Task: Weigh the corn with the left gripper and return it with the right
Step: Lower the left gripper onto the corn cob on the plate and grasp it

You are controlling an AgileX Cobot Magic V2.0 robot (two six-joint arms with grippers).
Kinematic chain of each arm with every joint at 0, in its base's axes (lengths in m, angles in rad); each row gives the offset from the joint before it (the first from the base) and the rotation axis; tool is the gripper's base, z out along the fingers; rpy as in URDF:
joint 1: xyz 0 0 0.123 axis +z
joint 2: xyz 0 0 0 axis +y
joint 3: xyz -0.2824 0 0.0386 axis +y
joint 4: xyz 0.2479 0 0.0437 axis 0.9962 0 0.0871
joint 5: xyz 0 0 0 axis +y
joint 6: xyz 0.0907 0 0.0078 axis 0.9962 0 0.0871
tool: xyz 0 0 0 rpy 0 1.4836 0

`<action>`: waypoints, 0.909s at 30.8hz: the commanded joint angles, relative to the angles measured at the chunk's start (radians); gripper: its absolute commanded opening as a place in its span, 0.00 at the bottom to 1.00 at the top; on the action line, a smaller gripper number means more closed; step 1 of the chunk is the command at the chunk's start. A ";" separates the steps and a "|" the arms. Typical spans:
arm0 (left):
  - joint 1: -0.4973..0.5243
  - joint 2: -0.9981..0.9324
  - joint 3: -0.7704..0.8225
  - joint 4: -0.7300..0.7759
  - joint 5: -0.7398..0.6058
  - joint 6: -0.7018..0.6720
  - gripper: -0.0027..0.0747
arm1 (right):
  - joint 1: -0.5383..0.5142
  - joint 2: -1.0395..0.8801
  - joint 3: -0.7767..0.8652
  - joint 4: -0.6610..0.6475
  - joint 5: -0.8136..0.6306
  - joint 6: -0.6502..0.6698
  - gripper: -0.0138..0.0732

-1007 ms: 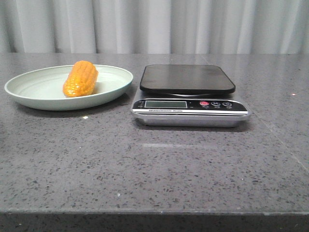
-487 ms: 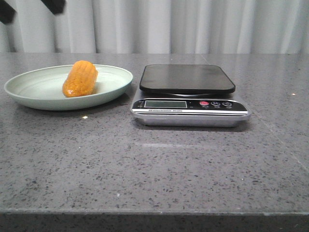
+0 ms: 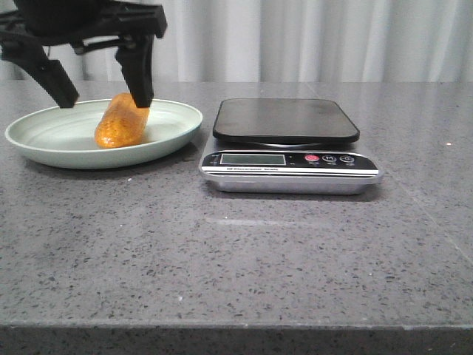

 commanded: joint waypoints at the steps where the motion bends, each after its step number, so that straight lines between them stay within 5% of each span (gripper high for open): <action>1: -0.005 0.002 -0.059 -0.010 -0.023 -0.017 0.81 | 0.006 -0.012 -0.007 -0.001 -0.078 -0.009 0.33; 11: -0.003 0.092 -0.101 -0.035 -0.012 -0.063 0.78 | 0.006 -0.012 -0.007 -0.001 -0.078 -0.009 0.33; 21: -0.003 0.118 -0.143 -0.041 0.035 -0.059 0.21 | 0.006 -0.012 -0.007 -0.001 -0.078 -0.009 0.33; 28: -0.049 0.118 -0.293 -0.043 0.117 -0.017 0.20 | 0.006 -0.012 -0.007 -0.001 -0.078 -0.009 0.33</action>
